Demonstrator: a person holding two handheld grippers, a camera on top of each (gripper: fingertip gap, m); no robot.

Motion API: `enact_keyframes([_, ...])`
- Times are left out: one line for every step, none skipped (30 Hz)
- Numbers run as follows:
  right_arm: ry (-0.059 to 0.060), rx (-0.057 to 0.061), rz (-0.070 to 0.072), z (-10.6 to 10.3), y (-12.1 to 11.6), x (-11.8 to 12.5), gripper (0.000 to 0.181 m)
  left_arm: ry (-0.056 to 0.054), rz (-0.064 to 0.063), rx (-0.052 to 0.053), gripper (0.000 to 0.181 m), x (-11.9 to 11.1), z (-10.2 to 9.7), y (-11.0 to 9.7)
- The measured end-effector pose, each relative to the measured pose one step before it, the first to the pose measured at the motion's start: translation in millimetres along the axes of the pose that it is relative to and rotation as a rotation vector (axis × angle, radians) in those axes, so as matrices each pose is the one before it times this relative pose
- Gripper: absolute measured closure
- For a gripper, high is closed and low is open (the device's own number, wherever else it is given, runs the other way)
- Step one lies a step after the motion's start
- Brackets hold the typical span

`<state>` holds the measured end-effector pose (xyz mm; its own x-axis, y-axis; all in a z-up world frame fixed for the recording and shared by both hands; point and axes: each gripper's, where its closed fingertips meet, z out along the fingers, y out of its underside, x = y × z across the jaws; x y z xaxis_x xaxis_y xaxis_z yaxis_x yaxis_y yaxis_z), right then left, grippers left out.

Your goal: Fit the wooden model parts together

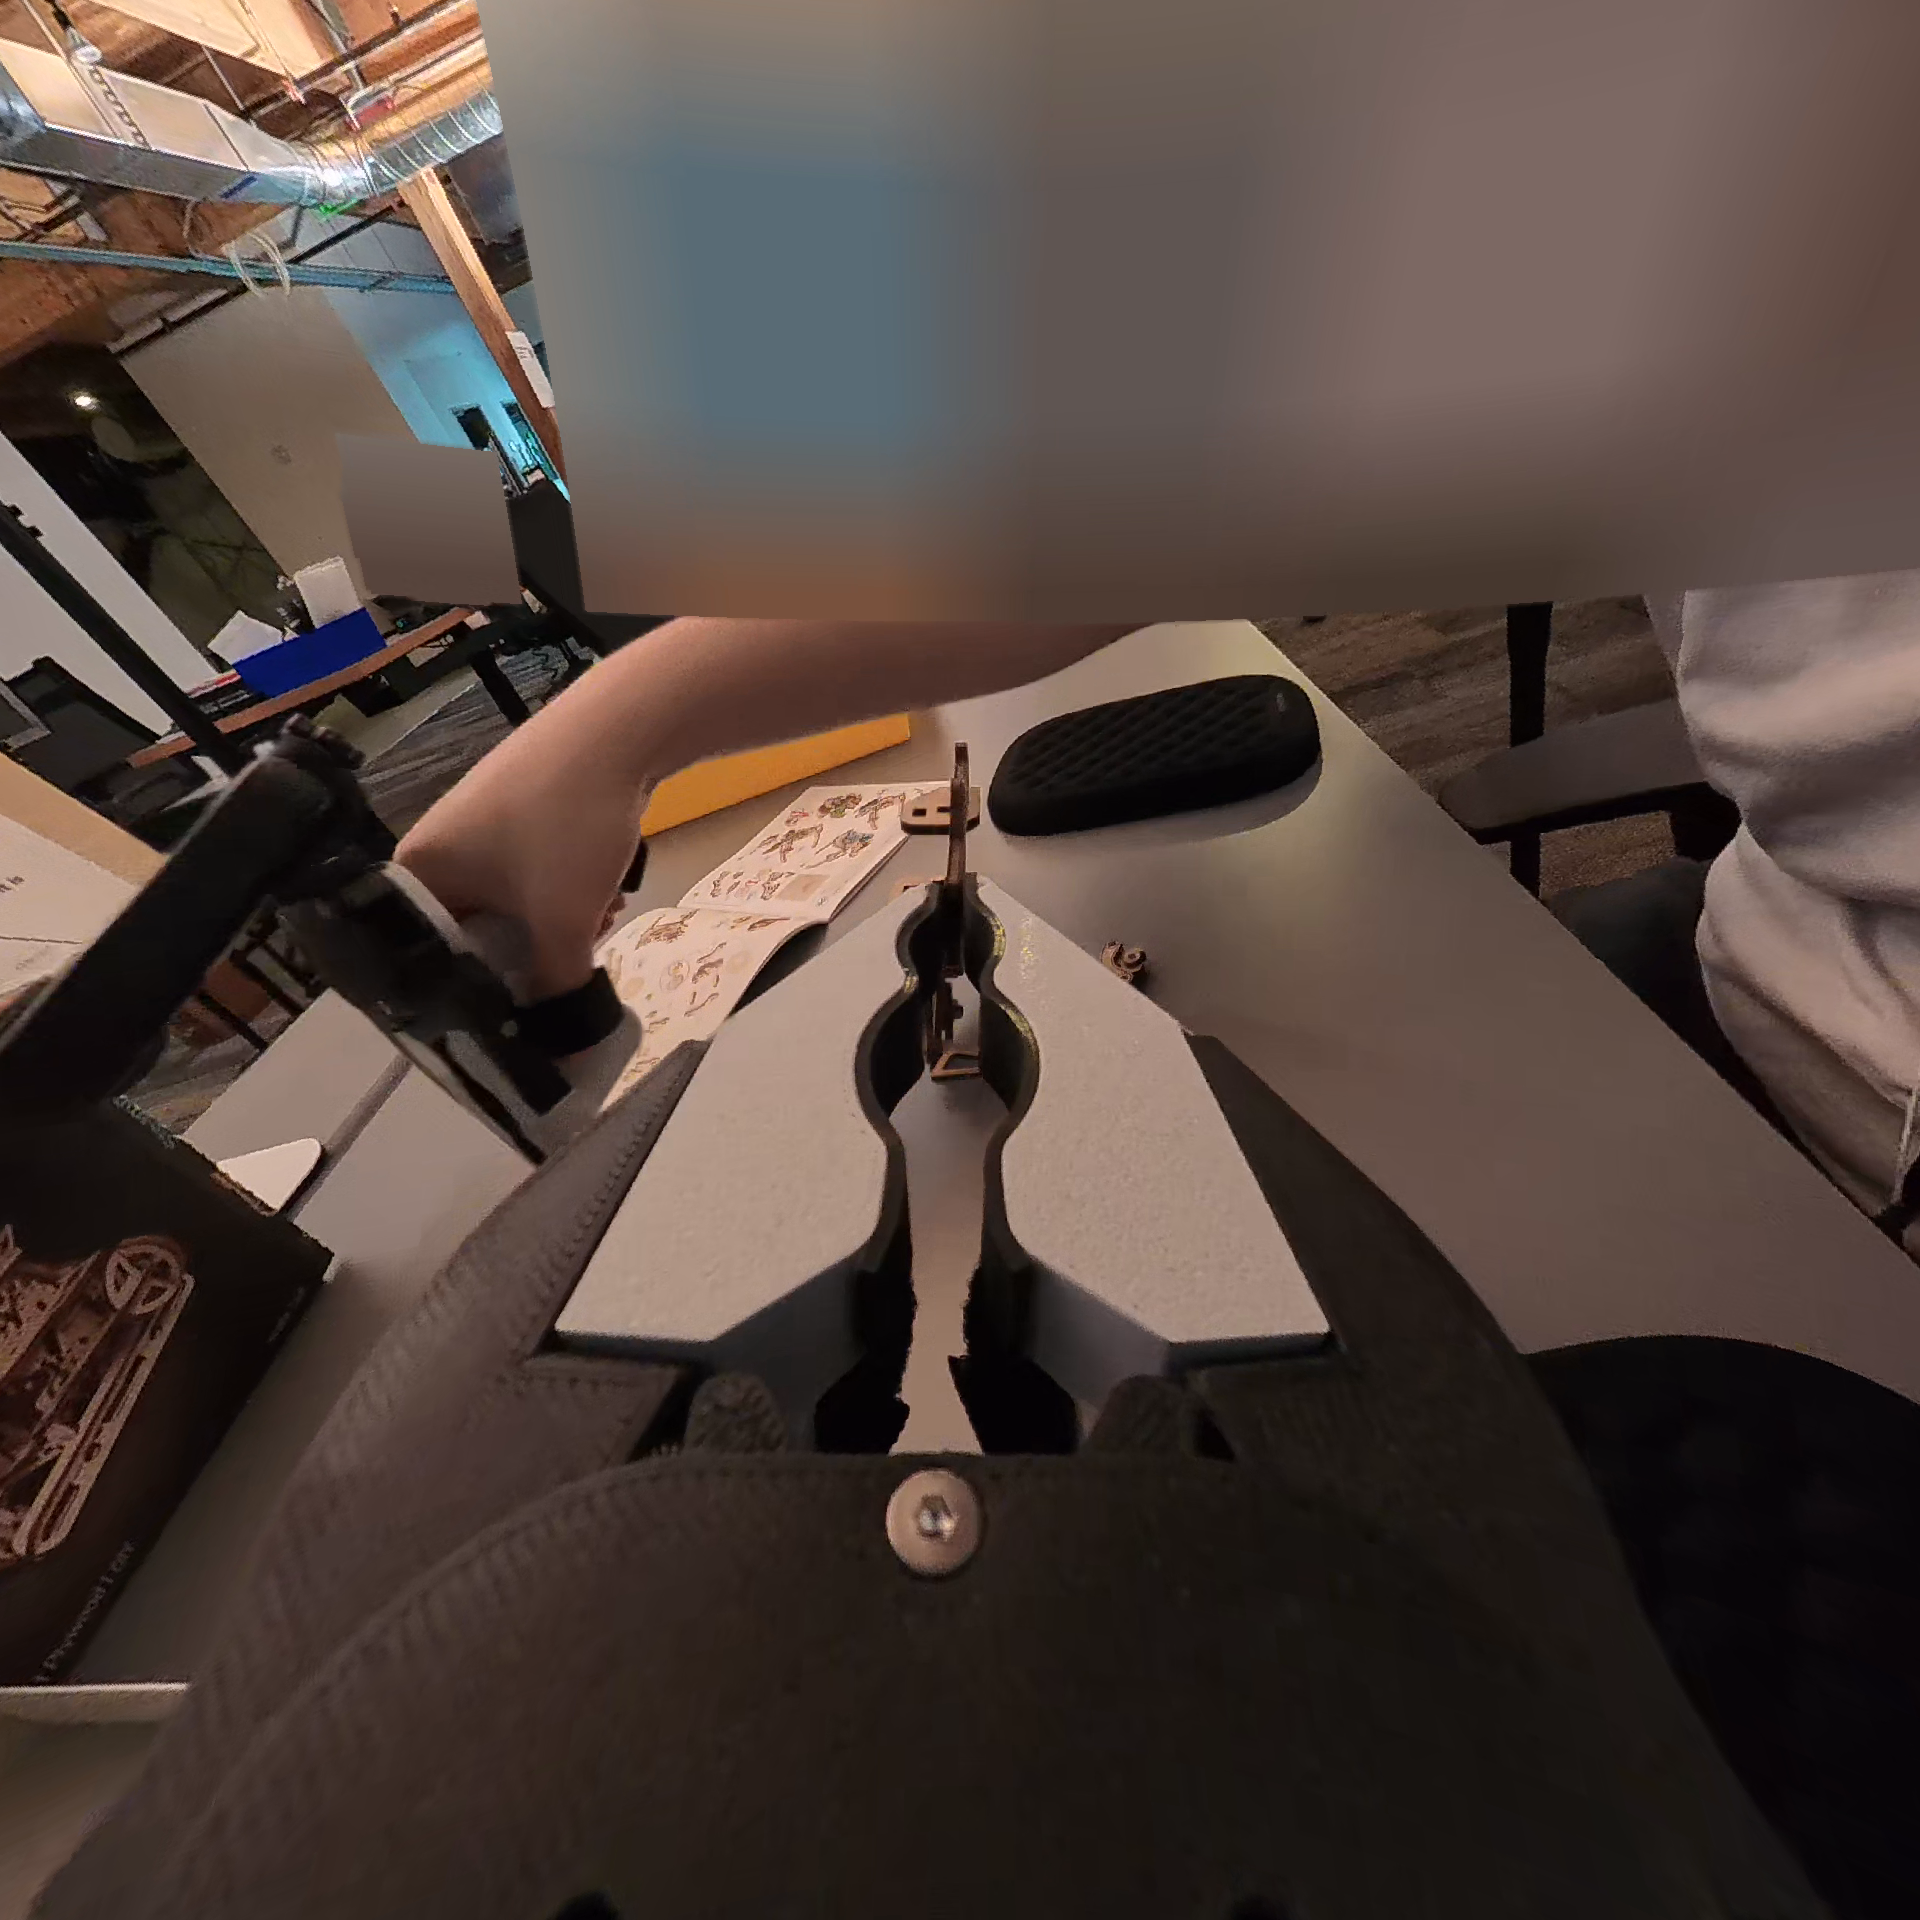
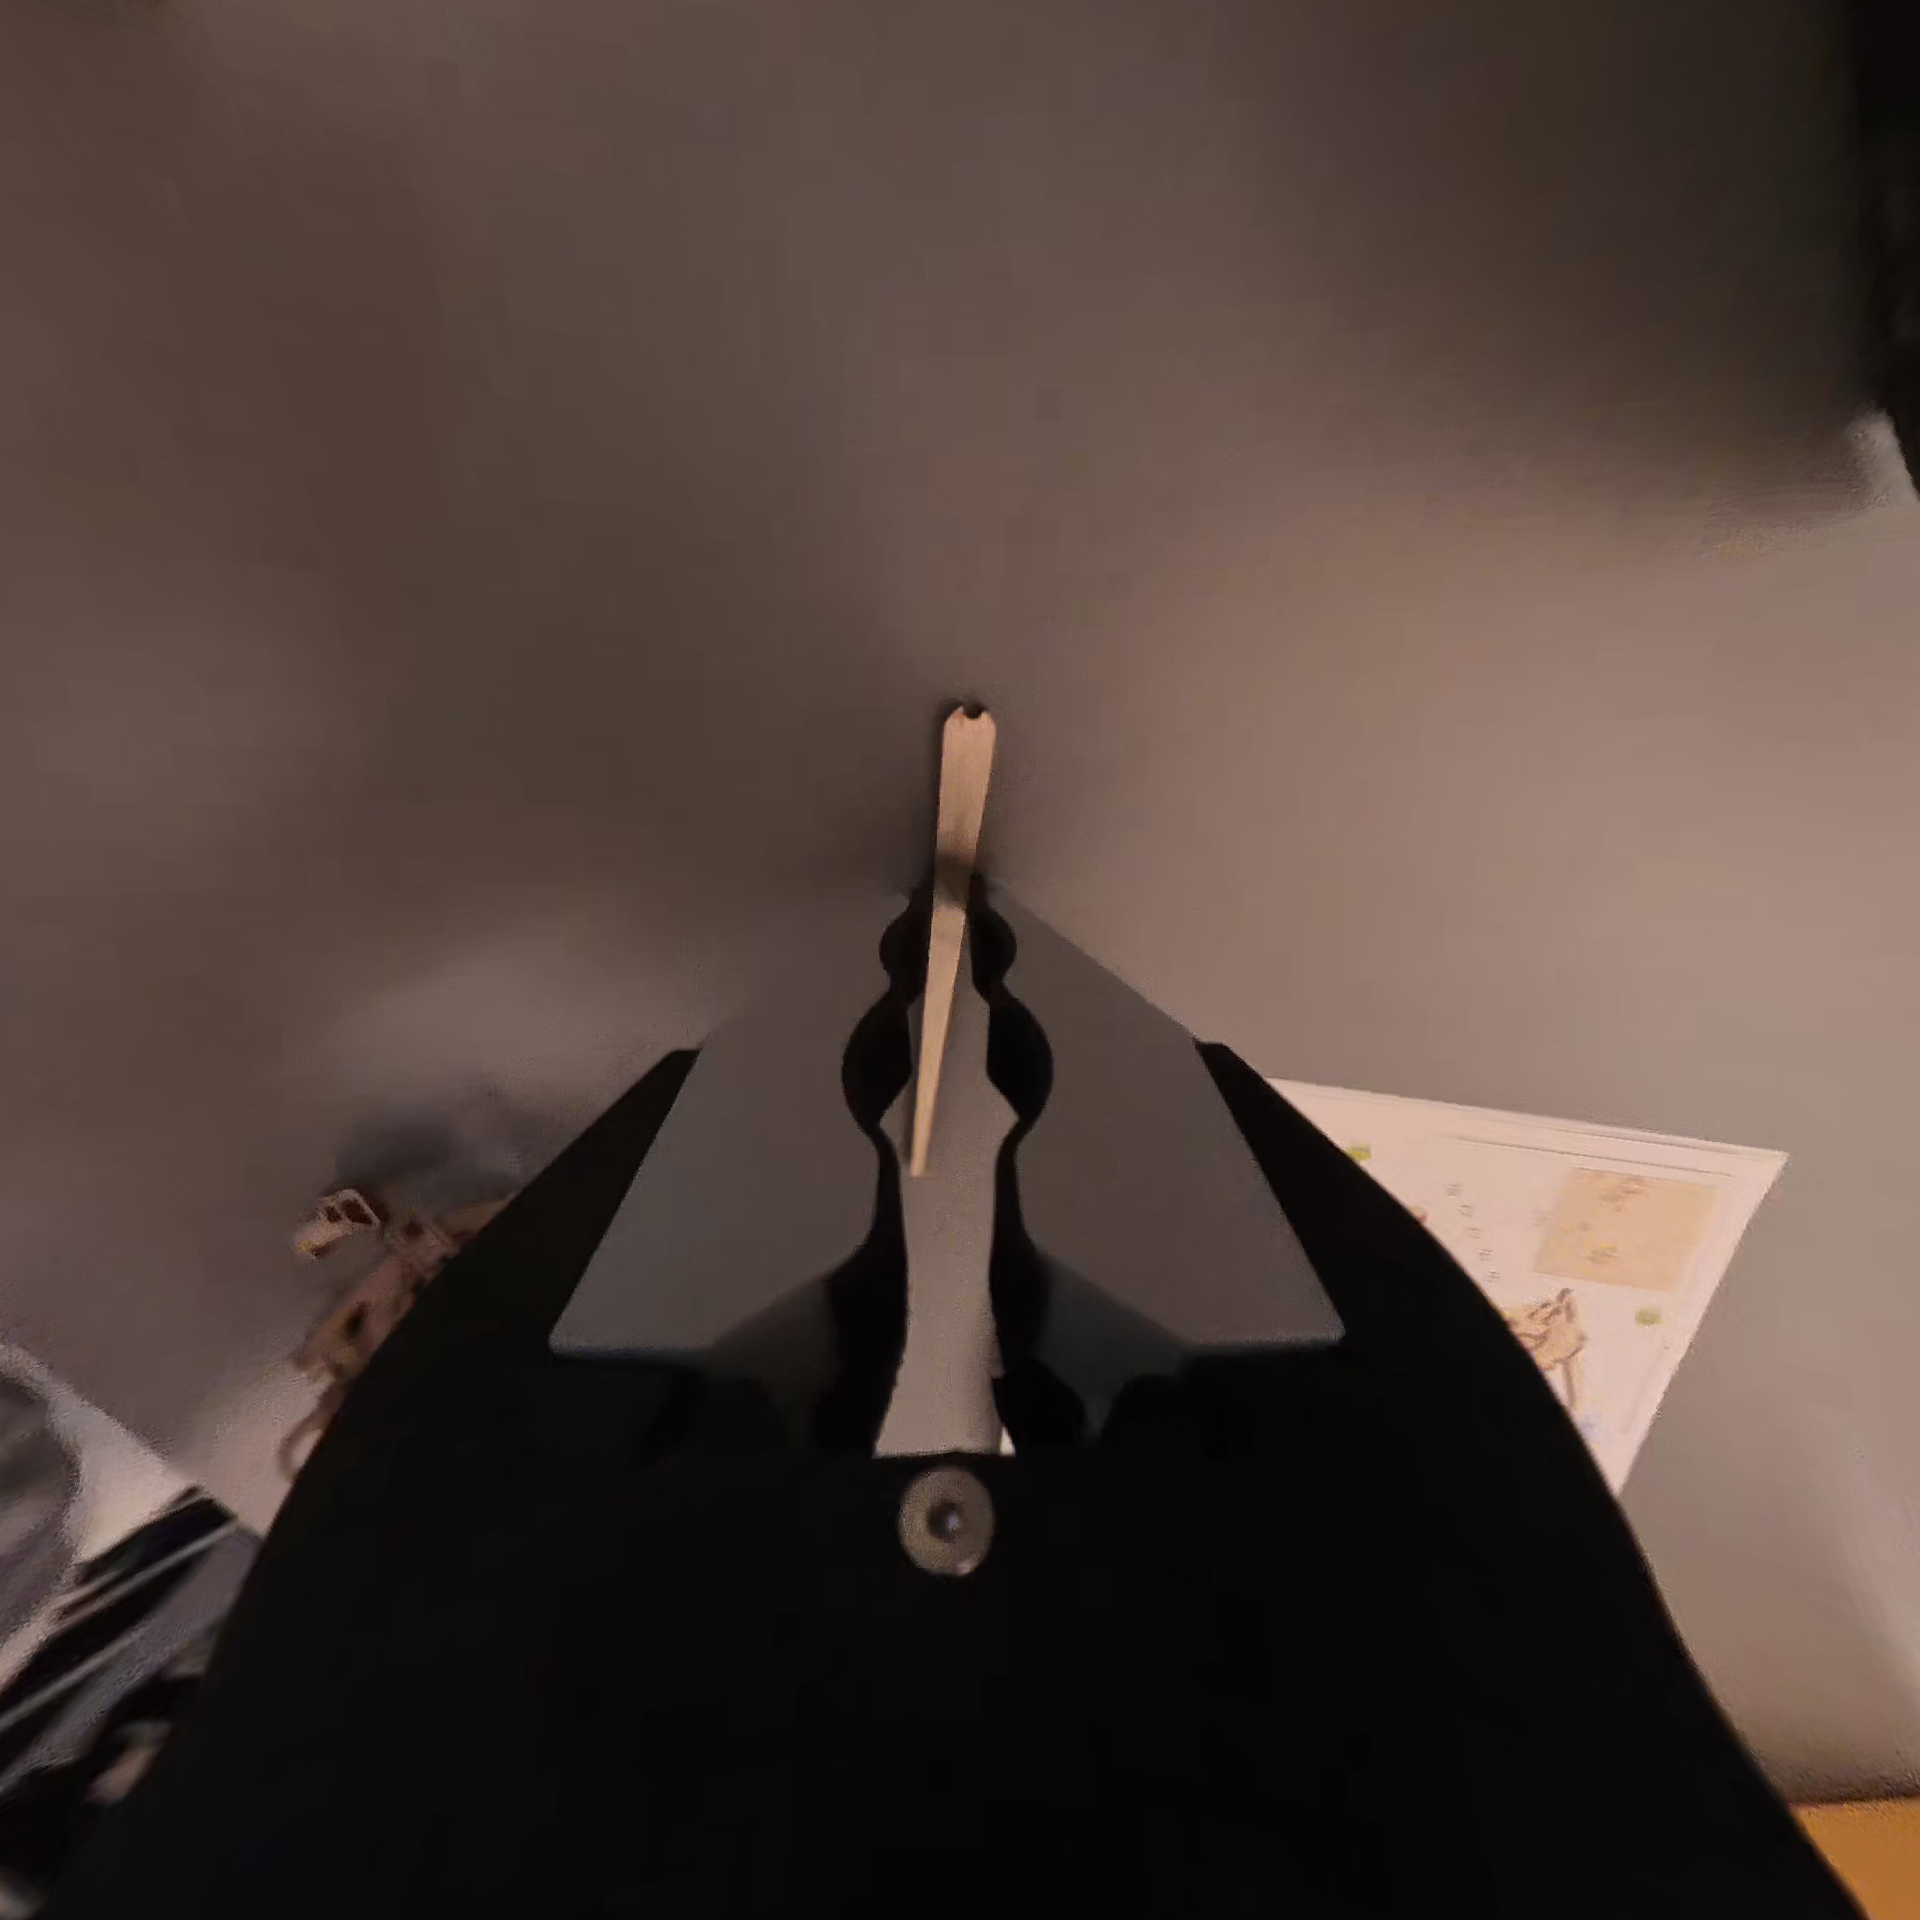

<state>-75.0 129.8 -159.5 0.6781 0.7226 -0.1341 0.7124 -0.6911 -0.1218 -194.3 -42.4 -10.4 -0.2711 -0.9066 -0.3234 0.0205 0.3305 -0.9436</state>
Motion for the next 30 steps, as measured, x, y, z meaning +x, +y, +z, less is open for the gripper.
enact_keyframes([0.0153, 0.0099, -0.0433, 0.17, -0.52, -0.43, 0.175, 0.0023, 0.0027, 0.0038, 0.181, 0.68, -0.08, -1.12])
enact_keyframes([0.0029, -0.0005, -0.0222, 0.0, -0.35, -1.44, 0.172, 0.0035, 0.002, 0.0006, 0.181, 0.77, -0.04, -0.54])
enact_keyframes([-0.0106, -0.0105, 0.0072, -0.03, -1.21, -2.41, 0.167, -0.0005, 0.0024, -0.0043, 0.181, 0.13, 0.01, 0.35])
enact_keyframes([0.0017, -0.0196, 0.0139, 0.23, 0.01, -0.42, 0.165, -0.0012, 0.0041, -0.0047, 0.181, -0.11, -0.03, 0.93])
enact_keyframes([0.0251, -0.0205, 0.003, 0.48, 0.22, 2.62, 0.17, 0.0032, 0.0013, -0.0047, 0.181, 0.47, 0.0, 1.22])
enact_keyframes([0.036, -0.0192, -0.021, 0.5, 0.42, 3.42, 0.176, -0.0028, 0.0003, -0.0095, 0.181, -0.67, 0.07, 2.1])
enact_keyframes([0.0177, -0.0084, -0.0167, 0.09, -0.28, -0.17, 0.176, -0.0074, 0.0037, -0.009, 0.181, -1.31, -0.03, 2.27])
enact_keyframes([0.0161, 0.0011, -0.0191, 0.1, -0.48, 0.14, 0.176, -0.0039, 0.0018, -0.0055, 0.181, -0.82, -0.02, 2.07])
enact_keyframes([0.001, 0.0338, -0.0152, -0.29, -2.54, -2.09, 0.177, -0.0029, -0.0032, -0.0092, 0.181, -1.0, -0.04, 2.69])
enact_keyframes([-0.0352, 0.0701, -0.0156, -1.15, -4.67, -8.23, 0.177, -0.0029, -0.0026, -0.0078, 0.181, -1.0, -0.02, 2.28])
enact_keyframes([-0.0192, 0.0946, 0.0045, -5.42, -6.29, -6.62, 0.177, -0.0073, -0.0013, -0.0056, 0.181, -1.62, -0.03, 2.06])
enact_keyframes([-0.0232, 0.1348, -0.0172, -11.02, -11.58, -10.33, 0.177, -0.0258, -0.0038, -0.0161, 0.181, -4.55, 0.07, 3.28])
enact_keyframes([0.0001, 0.1724, -0.0548, -16.12, -16.71, -11.86, 0.177, -0.0336, -0.0067, -0.0301, 0.181, -6.06, 0.44, 5.05])
enact_keyframes([0.0693, 0.1541, -0.0658, -18.64, -15.48, -4.22, 0.177, -0.024, -0.0069, -0.0306, 0.181, -4.24, 1.0, 4.81])
enact_keyframes([0.1132, 0.1026, -0.0621, -18.89, -11.74, 2.84, 0.177, -0.0221, -0.0038, -0.0195, 0.181, -3.31, 1.4, 3.16])
enact_keyframes([0.1324, 0.0486, -0.0572, -17.22, -6.57, 7.87, 0.177, -0.0193, -0.0029, -0.0135, 0.181, -2.39, 1.69, 2.01])
enact_keyframes([0.1415, 0.003, -0.052, -14.23, -0.92, 12.17, 0.177, -0.0174, -0.0064, -0.0145, 0.181, -2.02, 2.05, 1.66])
enact_keyframes([0.1566, -0.0344, -0.0346, -11.58, 4.03, 18.51, 0.177, -0.0208, -0.012, -0.0186, 0.181, -2.55, 2.21, 2.3])
enact_keyframes([0.122, -0.0551, -0.0171, -7.43, 7.92, 17.51, 0.177, -0.0166, -0.012, -0.0199, 0.181, -1.83, 2.11, 2.27])
enact_keyframes([0.0837, -0.037, 0.0127, -4.45, 6.55, 14.94, 0.177, -0.0127, -0.0071, -0.0166, 0.181, -0.94, 1.72, 1.44])
enact_keyframes([0.0656, -0.0149, 0.0308, -3.27, 4.15, 14.17, 0.177, -0.0171, -0.0084, -0.0157, 0.181, -1.68, 1.57, 1.41])
enact_keyframes([0.0558, -0.0149, 0.0258, -2.49, 4.16, 13.24, 0.177, -0.0146, -0.0083, -0.017, 0.181, -1.25, 1.42, 1.33])
enact_keyframes([0.0568, -0.0022, 0.0168, -3.39, 2.37, 12.64, 0.177, -0.0063, -0.0008, -0.0099, 0.181, 0.12, 1.14, 0.05])
enact_keyframes([0.0395, 0.0102, 0.0093, -4.11, 0.03, 8.83, 0.177, -0.0092, 0.0012, 0.0033, 0.181, -0.33, 0.94, -1.33])
enact_keyframes([0.0291, 0.0114, 0.0055, -4.07, -0.67, 6.64, 0.177, -0.009, -0.0045, 0.0098, 0.181, -0.8, 1.03, -1.62])
enact_keyframes([0.0208, 0.008, 0.001, -3.59, -0.81, 5.01, 0.177, 0.003, -0.0077, 0.0025, 0.181, 0.37, 1.36, -0.57])
enact_keyframes([0.0141, 0.0093, -0.0011, -3.01, -1.19, 3.85, 0.177, 0.003, -0.0055, -0.0065, 0.181, 0.02, 1.42, 0.58])
enact_keyframes([0.0074, 0.0112, 0.0029, -2.54, -1.56, 2.57, 0.177, -0.0055, 0.0021, -0.0033, 0.181, -0.95, 1.35, 0.62])
enact_keyframes([0.0044, 0.0055, 0.0018, -1.58, -0.65, 1.7, 0.177, -0.0036, 0.004, 0.0, 0.181, -0.7, 1.21, 0.31])
enact_keyframes([0.0016, 0.0028, -0.0023, -0.79, -0.1, 0.65, 0.177, 0.003, 0.0027, -0.0016, 0.181, 0.27, 1.25, 0.3])
